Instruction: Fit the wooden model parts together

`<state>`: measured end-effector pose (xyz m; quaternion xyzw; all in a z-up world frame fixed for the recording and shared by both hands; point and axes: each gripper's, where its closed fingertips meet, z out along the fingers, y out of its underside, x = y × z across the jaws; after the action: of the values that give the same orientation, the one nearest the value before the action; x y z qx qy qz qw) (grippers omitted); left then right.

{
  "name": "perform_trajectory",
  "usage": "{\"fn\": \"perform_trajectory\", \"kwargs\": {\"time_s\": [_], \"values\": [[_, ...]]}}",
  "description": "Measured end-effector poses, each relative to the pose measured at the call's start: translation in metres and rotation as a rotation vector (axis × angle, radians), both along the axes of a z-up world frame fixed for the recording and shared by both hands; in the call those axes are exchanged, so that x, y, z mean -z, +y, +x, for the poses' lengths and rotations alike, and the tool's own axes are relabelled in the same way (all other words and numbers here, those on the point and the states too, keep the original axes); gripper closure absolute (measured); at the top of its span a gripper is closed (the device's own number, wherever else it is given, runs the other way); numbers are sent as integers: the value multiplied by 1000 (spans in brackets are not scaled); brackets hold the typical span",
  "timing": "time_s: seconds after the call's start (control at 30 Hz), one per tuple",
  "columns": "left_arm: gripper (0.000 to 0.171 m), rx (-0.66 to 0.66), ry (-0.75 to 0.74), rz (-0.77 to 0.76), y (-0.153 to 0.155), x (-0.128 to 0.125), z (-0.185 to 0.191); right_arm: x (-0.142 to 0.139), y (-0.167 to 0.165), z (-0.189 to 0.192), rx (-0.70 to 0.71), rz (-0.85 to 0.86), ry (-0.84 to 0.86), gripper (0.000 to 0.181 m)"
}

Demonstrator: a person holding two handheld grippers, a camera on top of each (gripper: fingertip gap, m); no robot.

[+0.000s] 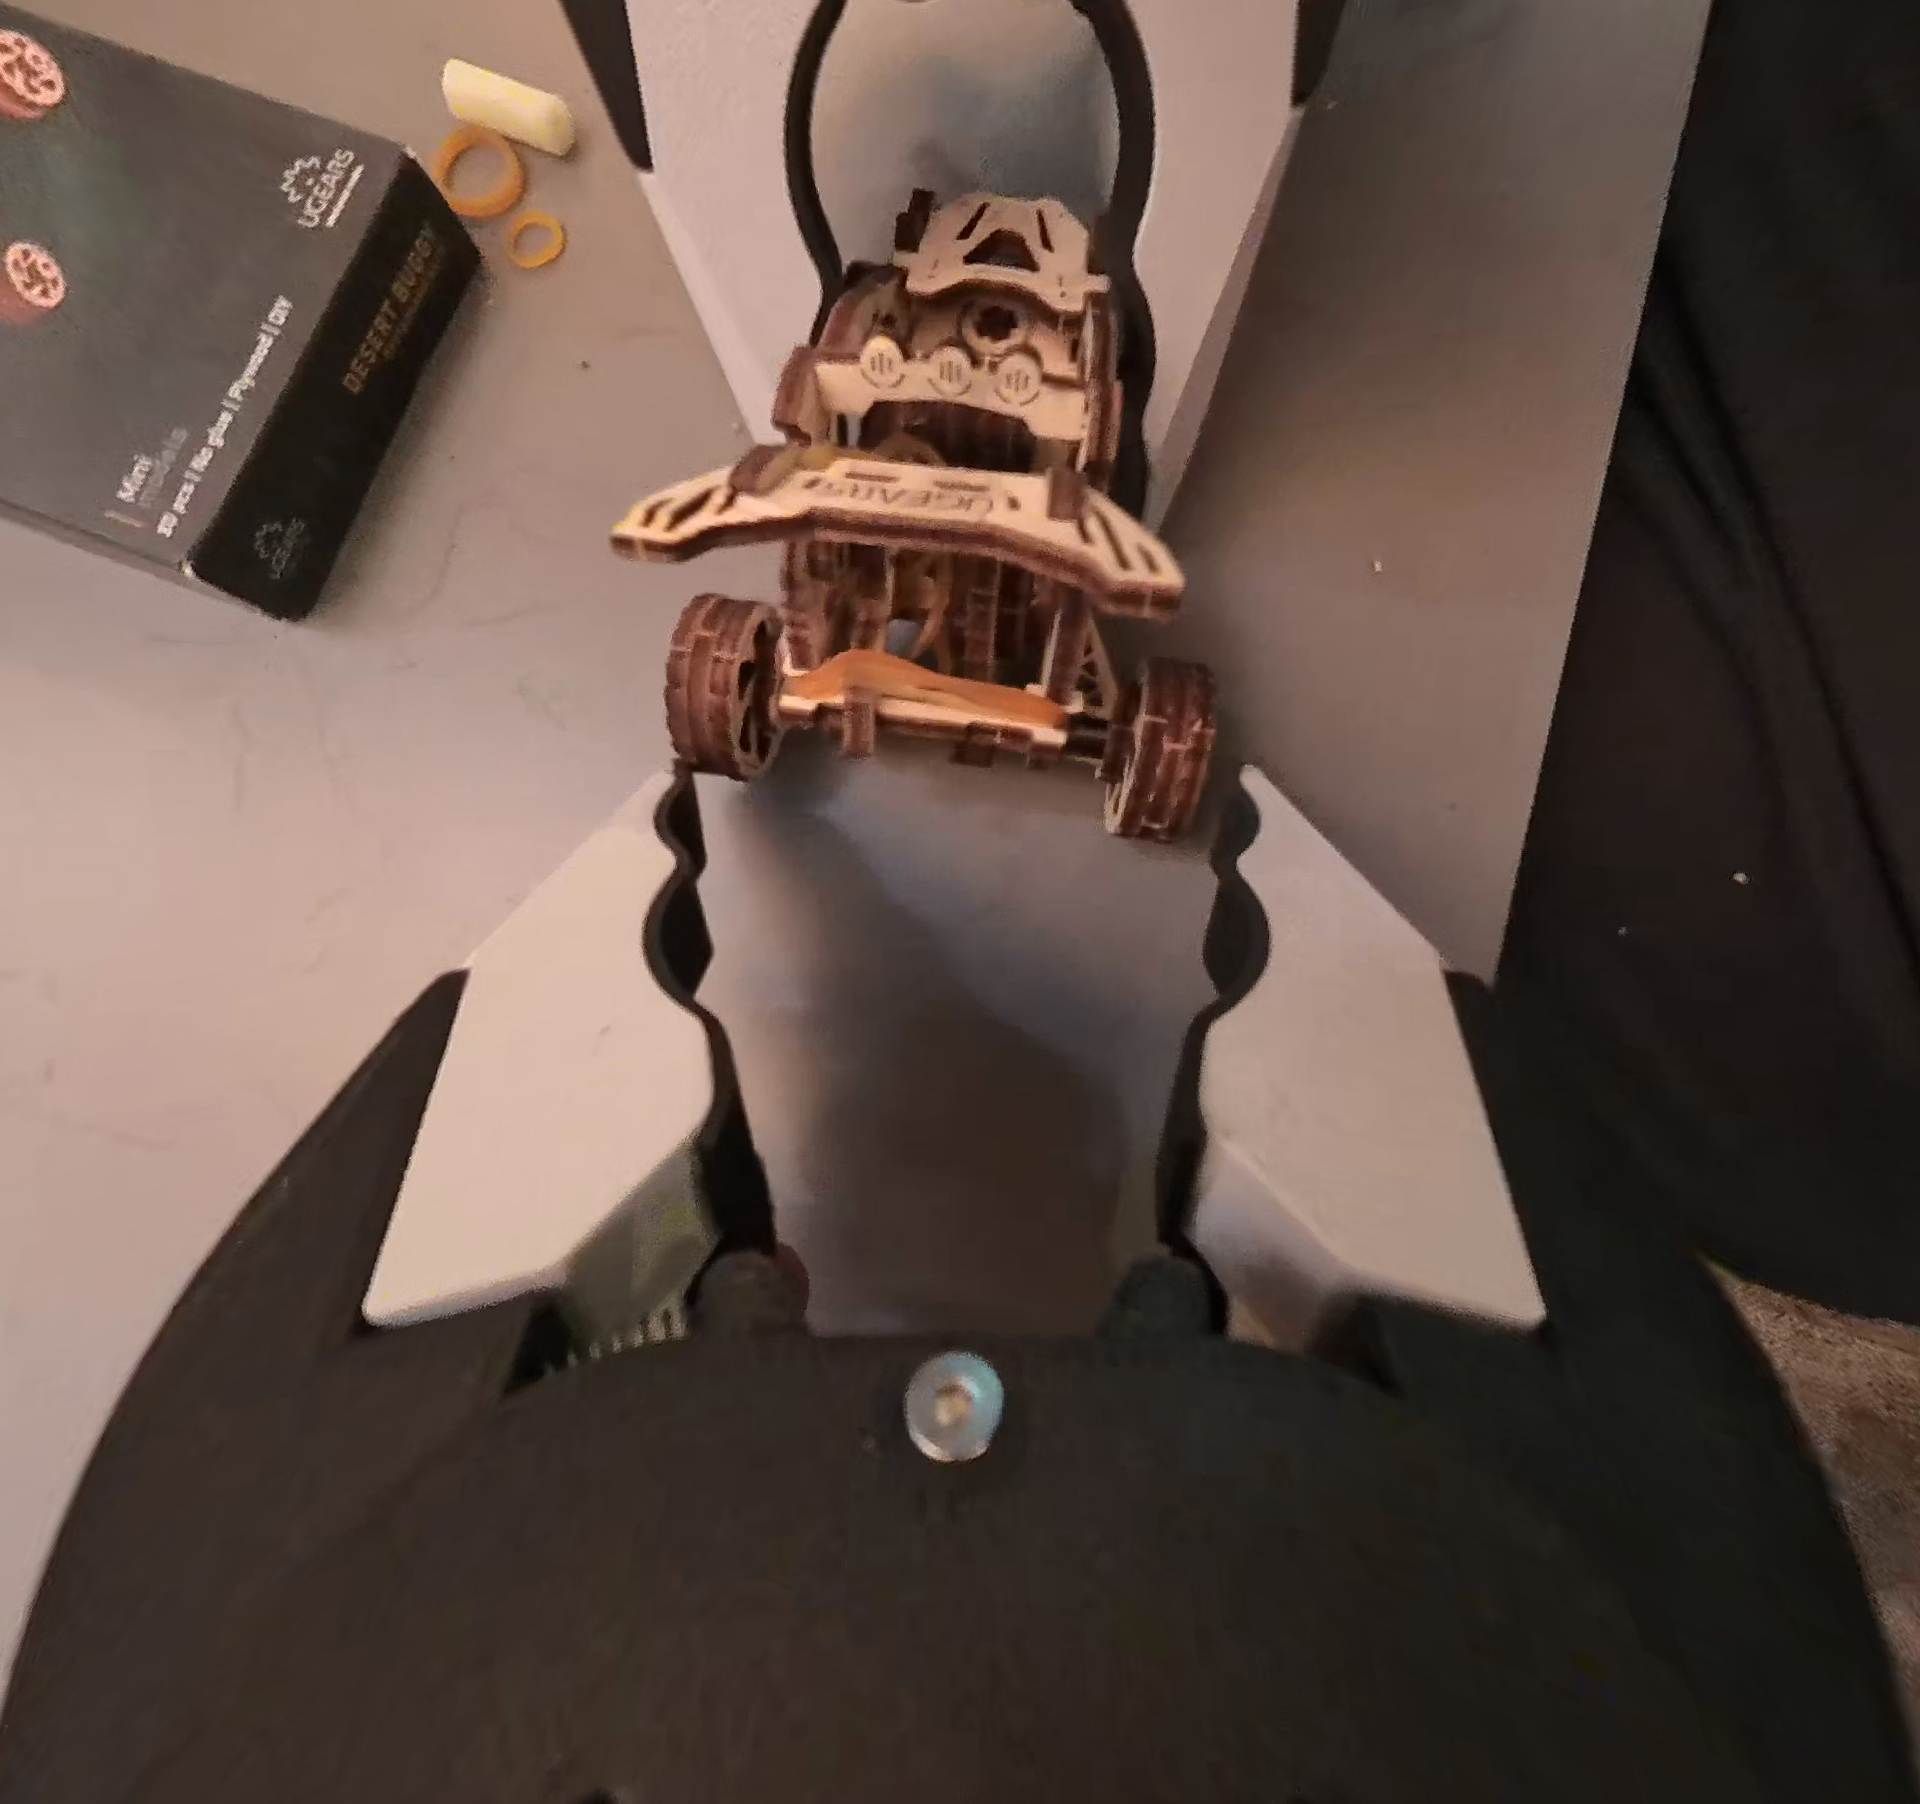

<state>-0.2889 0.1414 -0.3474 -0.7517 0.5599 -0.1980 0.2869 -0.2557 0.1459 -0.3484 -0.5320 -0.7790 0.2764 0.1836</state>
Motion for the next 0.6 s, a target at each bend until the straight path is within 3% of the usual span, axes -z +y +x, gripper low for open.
{"fn": "perform_trajectory", "kwargs": {"time_s": [0.2, 0.27, 0.37, 0.47, 0.6], "values": [[86, -152, -25, 0, -22, -2, -6, 1, -3, 4, -210, 10, -38, 130], [76, -191, -57, 15, -22, -6, -8, -2, -5, 4, -246, 21, -39, 127], [62, -205, -56, 44, -16, -4, -8, -2, -9, 3, -238, 32, -59, 113], [64, -161, -34, 42, -18, 3, 3, 1, -16, 3, -182, 32, -77, 99], [70, -145, -64, 40, -22, 6, 14, -1, -20, -6, -55, -13, -26, 108]]}}
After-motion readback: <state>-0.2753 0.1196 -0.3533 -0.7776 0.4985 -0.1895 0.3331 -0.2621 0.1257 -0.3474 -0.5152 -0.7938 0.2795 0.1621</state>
